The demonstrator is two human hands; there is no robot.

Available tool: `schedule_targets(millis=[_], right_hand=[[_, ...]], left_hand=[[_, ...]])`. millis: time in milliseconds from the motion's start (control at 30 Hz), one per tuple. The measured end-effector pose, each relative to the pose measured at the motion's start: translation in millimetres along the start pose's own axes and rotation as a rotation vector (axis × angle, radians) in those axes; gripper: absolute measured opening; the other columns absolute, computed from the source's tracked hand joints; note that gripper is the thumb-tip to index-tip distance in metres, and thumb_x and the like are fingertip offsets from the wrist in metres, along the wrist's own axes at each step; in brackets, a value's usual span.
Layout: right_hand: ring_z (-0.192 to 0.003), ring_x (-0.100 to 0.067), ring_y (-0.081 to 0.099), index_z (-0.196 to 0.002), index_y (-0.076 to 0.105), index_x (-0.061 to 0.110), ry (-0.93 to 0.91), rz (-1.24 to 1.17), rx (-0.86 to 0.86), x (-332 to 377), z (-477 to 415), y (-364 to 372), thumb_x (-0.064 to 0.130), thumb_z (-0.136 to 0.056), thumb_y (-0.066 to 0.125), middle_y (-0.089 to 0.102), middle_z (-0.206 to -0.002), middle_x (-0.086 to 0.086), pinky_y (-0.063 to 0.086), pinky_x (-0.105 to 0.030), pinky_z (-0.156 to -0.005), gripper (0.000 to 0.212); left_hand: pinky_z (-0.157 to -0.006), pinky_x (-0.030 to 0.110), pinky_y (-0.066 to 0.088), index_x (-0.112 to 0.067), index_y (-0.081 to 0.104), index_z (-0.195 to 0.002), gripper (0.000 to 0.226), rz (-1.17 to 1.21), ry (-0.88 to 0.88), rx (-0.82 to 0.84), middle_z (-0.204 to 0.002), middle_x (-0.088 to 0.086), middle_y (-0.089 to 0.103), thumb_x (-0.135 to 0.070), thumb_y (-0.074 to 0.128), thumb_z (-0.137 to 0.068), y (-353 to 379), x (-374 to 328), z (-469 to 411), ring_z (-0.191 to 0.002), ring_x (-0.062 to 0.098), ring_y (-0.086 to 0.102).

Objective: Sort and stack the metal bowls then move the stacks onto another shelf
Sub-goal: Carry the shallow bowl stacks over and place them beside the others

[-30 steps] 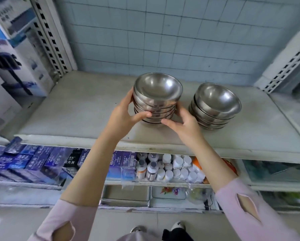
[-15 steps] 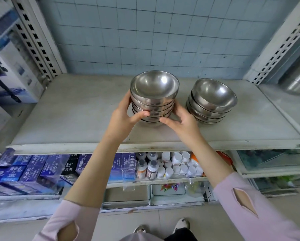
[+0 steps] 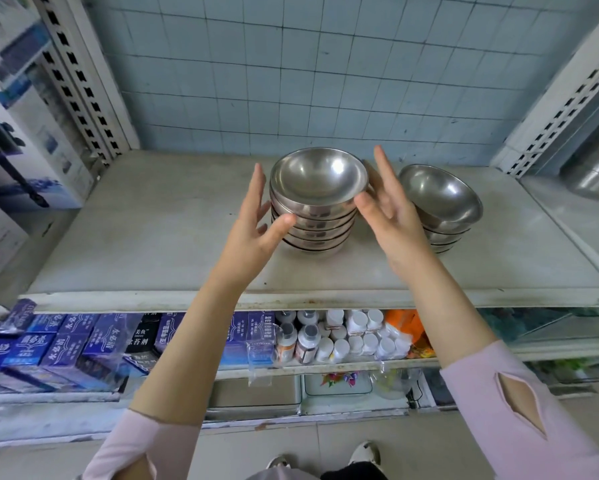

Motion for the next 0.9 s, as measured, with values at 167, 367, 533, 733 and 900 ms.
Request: schedule_targets(millis=[167, 367, 533, 733, 900], right_hand=[[-0.142, -0.004, 0.04, -0.152, 0.037, 0.02, -0.029, 0.015, -0.017, 2, -1, 3, 0.063, -0.071, 0.075, 0.044, -0.155, 0.005, 0.032, -0.032, -0.12, 0.1], [-0.142, -0.008, 0.042, -0.149, 0.043, 0.024, -0.02, 0.011, -0.038, -1, -2, 6, 0.065, -0.072, 0.075, 0.049, -0.151, 0.004, 0.034, -0.037, -0.119, 0.093], [-0.141, -0.007, 0.043, -0.147, 0.045, 0.028, -0.033, 0.021, -0.032, 0, -4, 4, 0.066, -0.071, 0.075, 0.049, -0.151, 0.006, 0.033, -0.04, -0.12, 0.09], [-0.14, -0.005, 0.044, -0.148, 0.04, 0.029, -0.031, 0.006, 0.003, 2, -6, 0, 0.062, -0.074, 0.074, 0.047, -0.153, 0.004, 0.034, -0.034, -0.119, 0.087], [-0.13, 0.006, 0.05, -0.154, 0.032, 0.014, -0.014, 0.019, 0.006, 1, -8, -3, 0.025, -0.094, 0.066, 0.051, -0.142, 0.013, 0.037, -0.025, -0.114, 0.07]], left_hand=[[-0.094, 0.005, 0.037, -0.017, 0.02, -0.152, 0.072, 0.001, 0.054, -0.071, -0.15, -0.002, 0.04, -0.017, 0.061, -0.093, 7, -8, -6, -0.137, 0.007, 0.039], [-0.112, 0.032, 0.035, -0.009, 0.026, -0.15, 0.07, 0.019, 0.081, -0.043, -0.149, 0.005, 0.042, -0.026, 0.058, -0.091, 10, -4, -4, -0.138, 0.015, 0.039], [-0.111, 0.033, 0.037, -0.008, 0.03, -0.148, 0.068, 0.031, 0.088, -0.06, -0.148, 0.009, 0.044, -0.029, 0.058, -0.09, 11, -3, -4, -0.138, 0.02, 0.04], [-0.11, 0.026, 0.037, -0.008, 0.028, -0.15, 0.067, 0.057, 0.085, -0.089, -0.15, 0.004, 0.042, -0.017, 0.059, -0.091, 10, -1, -7, -0.139, 0.014, 0.037], [-0.095, 0.008, 0.038, -0.007, 0.024, -0.149, 0.067, 0.074, 0.067, -0.136, -0.144, -0.007, 0.041, -0.005, 0.059, -0.092, 12, -5, -8, -0.126, -0.009, 0.044]])
Point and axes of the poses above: each hand's wrist, its own z-axis away from the middle knuckle, its own y-axis out of the palm, x = y × z, the point moved 1 cm from there along -z, towards the middle knuckle
